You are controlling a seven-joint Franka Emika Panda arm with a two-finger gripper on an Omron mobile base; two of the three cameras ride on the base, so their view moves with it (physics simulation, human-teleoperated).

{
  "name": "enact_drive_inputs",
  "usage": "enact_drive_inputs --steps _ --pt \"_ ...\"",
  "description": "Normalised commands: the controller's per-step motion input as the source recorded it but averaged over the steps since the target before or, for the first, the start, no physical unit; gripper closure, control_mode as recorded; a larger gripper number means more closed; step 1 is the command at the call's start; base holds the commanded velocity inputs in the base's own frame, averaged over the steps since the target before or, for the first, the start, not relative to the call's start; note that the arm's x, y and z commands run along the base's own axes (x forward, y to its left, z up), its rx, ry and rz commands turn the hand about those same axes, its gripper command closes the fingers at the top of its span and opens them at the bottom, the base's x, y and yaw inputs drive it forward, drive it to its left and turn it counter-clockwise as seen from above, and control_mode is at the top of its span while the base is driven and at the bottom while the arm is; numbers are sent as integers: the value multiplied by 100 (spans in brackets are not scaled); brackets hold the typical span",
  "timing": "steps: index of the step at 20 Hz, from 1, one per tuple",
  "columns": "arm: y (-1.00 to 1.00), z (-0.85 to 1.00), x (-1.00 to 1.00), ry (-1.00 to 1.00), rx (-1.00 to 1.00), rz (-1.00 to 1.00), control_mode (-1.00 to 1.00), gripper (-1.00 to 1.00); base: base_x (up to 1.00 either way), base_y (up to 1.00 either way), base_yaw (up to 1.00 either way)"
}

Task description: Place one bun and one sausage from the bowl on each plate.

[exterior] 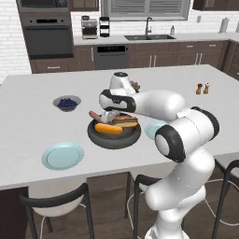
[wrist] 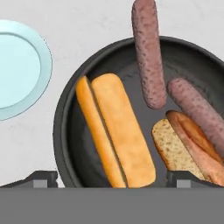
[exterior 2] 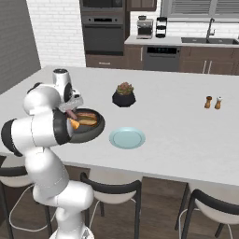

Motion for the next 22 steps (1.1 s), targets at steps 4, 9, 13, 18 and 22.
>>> enact_drive_inputs --steps 4,9,13,18,22 --pt "1 -44 -8 -1 -11 12 -100 -100 0 0 0" --pt "-8 -11 -46 -10 0 0 -100 -100 0 0 0" --pt "-2 -38 -1 -12 0 0 -100 -100 0 0 0" --pt "1 -44 8 -7 0 0 -100 -100 0 0 0" --pt "0 -21 21 -6 0 0 -100 -100 0 0 0"
